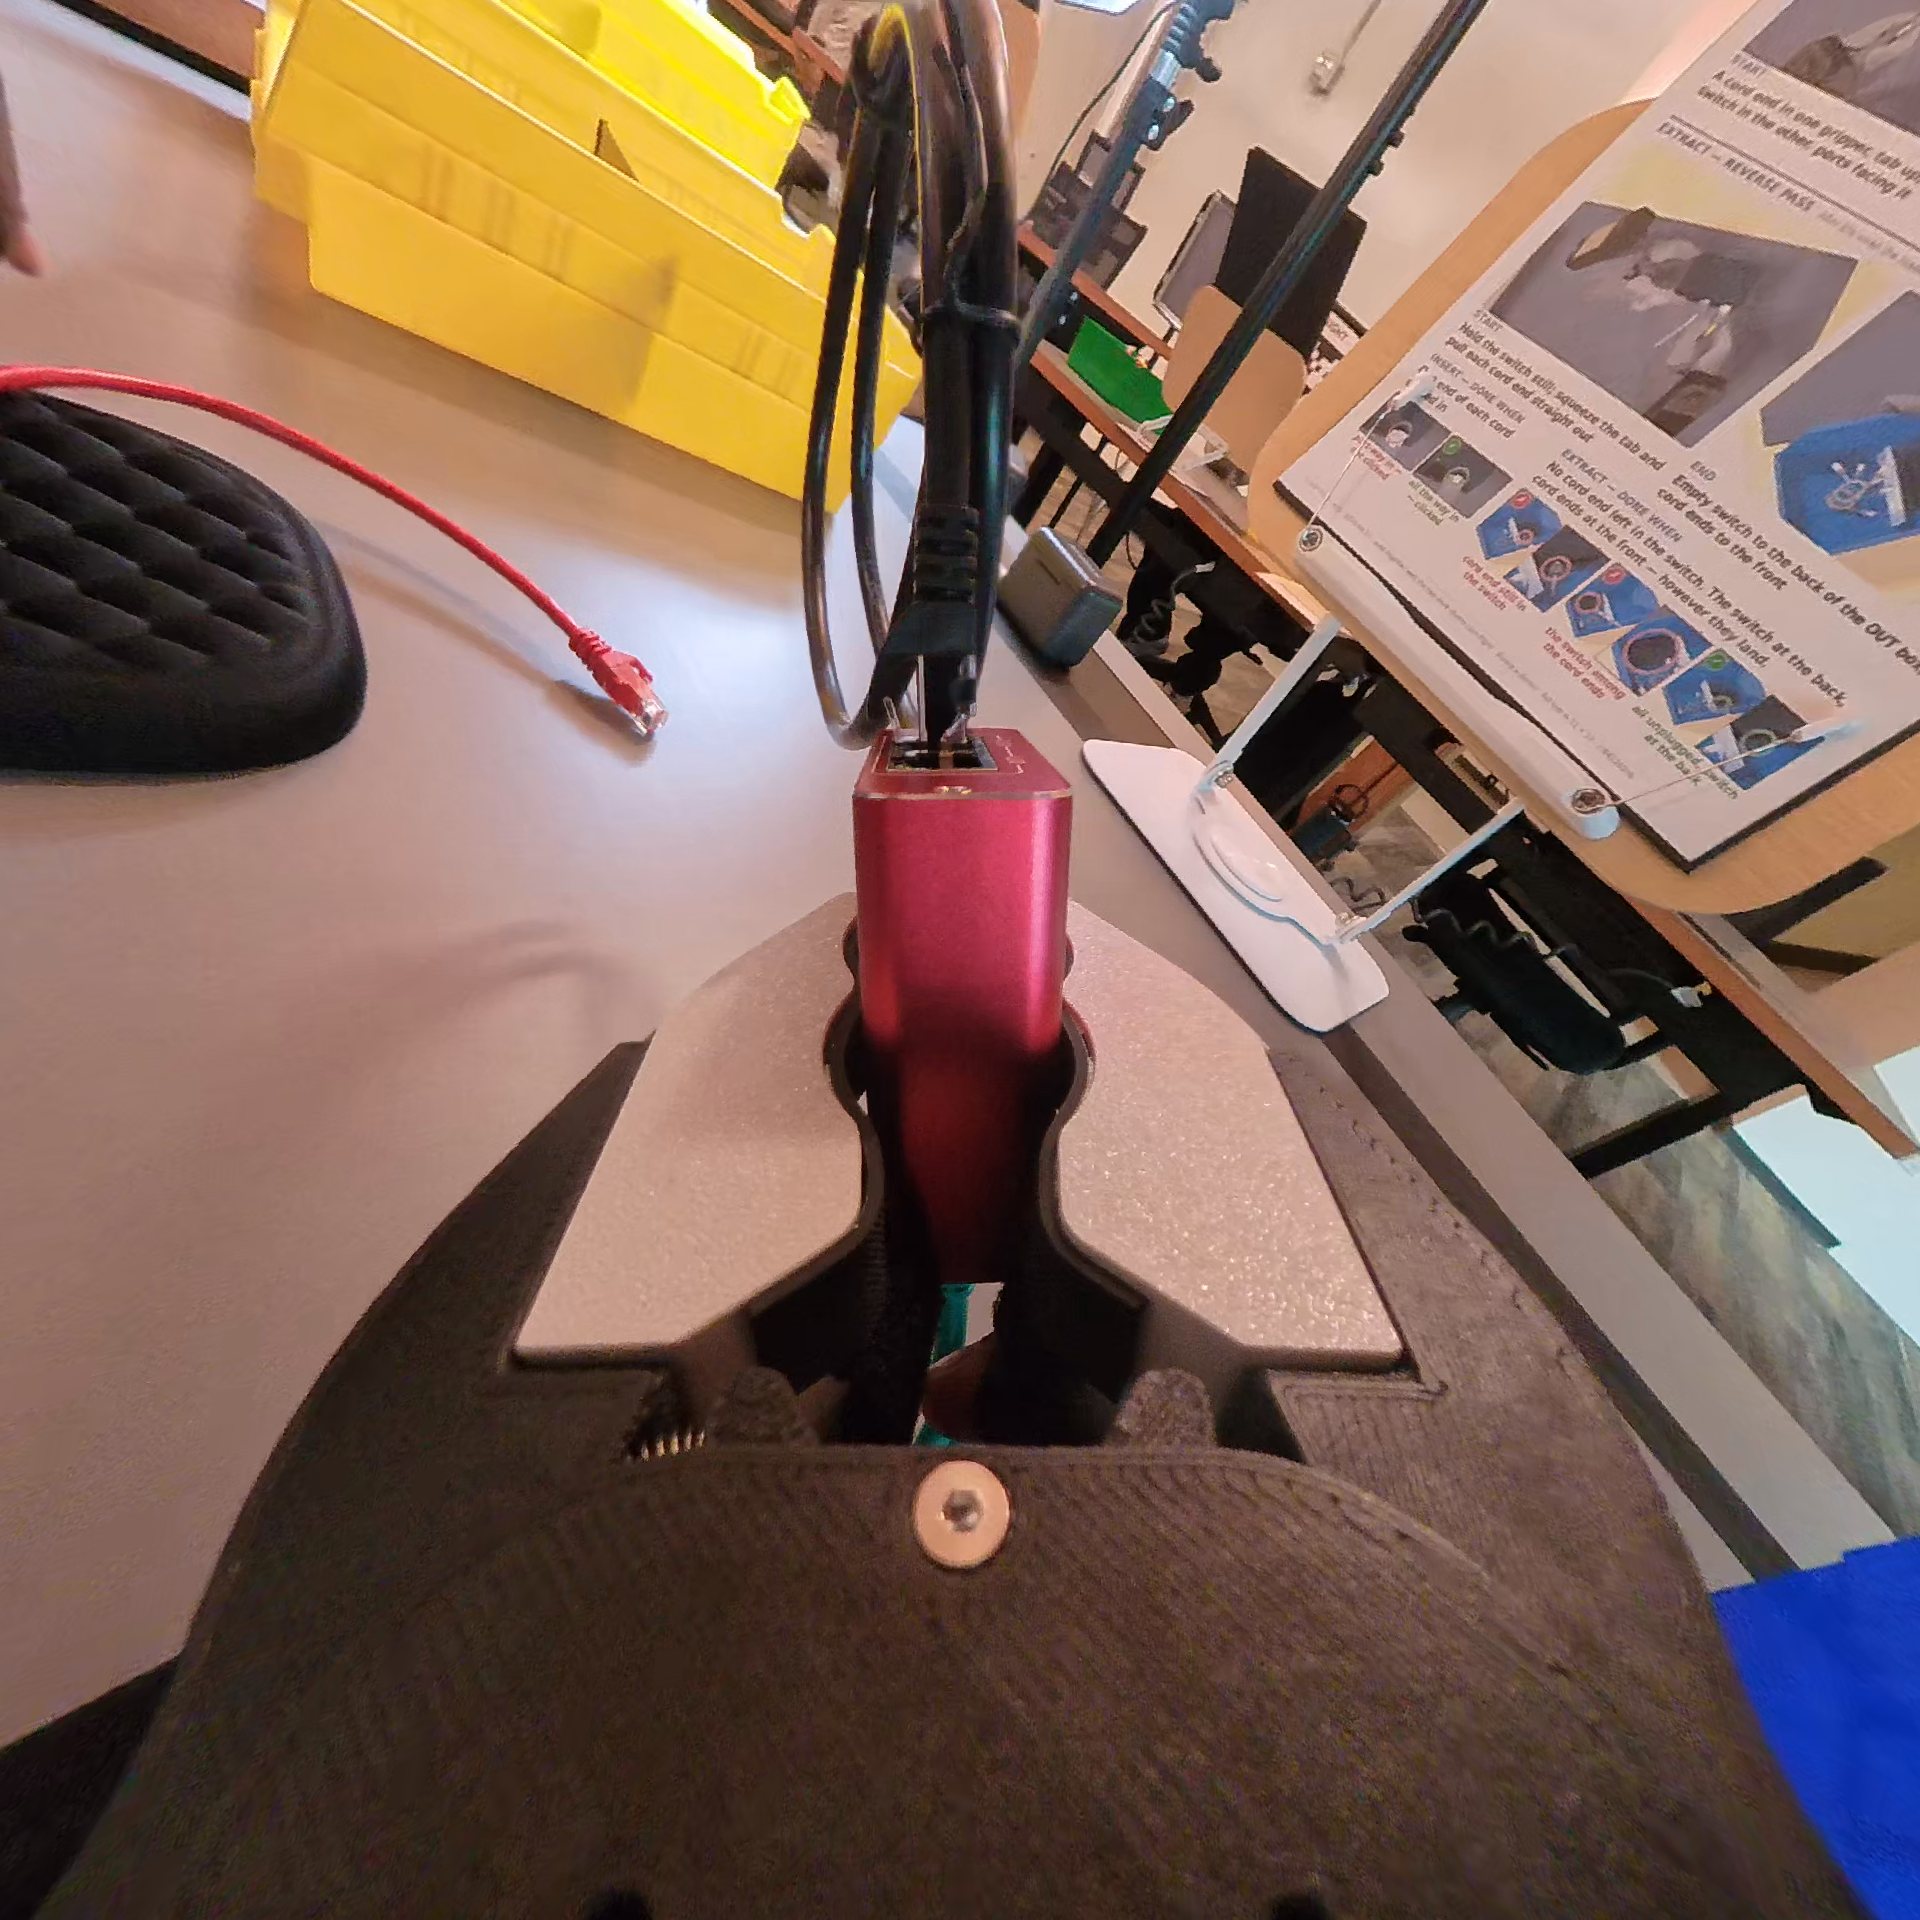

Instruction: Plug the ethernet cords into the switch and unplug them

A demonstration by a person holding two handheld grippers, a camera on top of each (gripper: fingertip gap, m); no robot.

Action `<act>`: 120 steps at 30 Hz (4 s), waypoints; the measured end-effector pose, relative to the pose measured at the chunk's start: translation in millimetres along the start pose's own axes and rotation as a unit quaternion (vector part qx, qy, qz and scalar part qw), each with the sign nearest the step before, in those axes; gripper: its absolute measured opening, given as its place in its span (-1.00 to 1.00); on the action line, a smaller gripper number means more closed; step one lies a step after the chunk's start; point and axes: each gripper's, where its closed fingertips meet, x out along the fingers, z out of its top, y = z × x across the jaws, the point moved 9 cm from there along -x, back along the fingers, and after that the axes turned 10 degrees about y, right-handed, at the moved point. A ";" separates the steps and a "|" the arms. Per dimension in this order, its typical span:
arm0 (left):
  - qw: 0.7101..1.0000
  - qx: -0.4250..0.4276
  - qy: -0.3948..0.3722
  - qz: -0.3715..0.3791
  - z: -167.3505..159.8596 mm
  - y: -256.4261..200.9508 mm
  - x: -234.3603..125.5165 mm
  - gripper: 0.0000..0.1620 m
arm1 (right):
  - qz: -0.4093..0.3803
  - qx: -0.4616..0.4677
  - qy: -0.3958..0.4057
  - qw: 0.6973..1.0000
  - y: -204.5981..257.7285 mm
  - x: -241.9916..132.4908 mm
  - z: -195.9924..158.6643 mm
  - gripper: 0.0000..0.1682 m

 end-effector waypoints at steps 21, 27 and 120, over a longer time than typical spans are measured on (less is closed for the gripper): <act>0.890 -0.325 -0.171 -0.268 13.1 91.7 -22.2 -0.87 | 0.168 -0.015 0.119 0.978 16.8 27.7 7.2 -0.65; 0.909 -0.332 -0.130 -0.214 22.1 95.8 -15.1 -0.87 | 0.013 -0.261 0.166 0.951 31.9 23.9 19.6 -0.65; 0.949 -0.245 0.180 -0.084 66.3 100.8 44.8 -0.87 | -0.088 -0.455 0.243 0.852 81.4 52.0 5.5 -0.65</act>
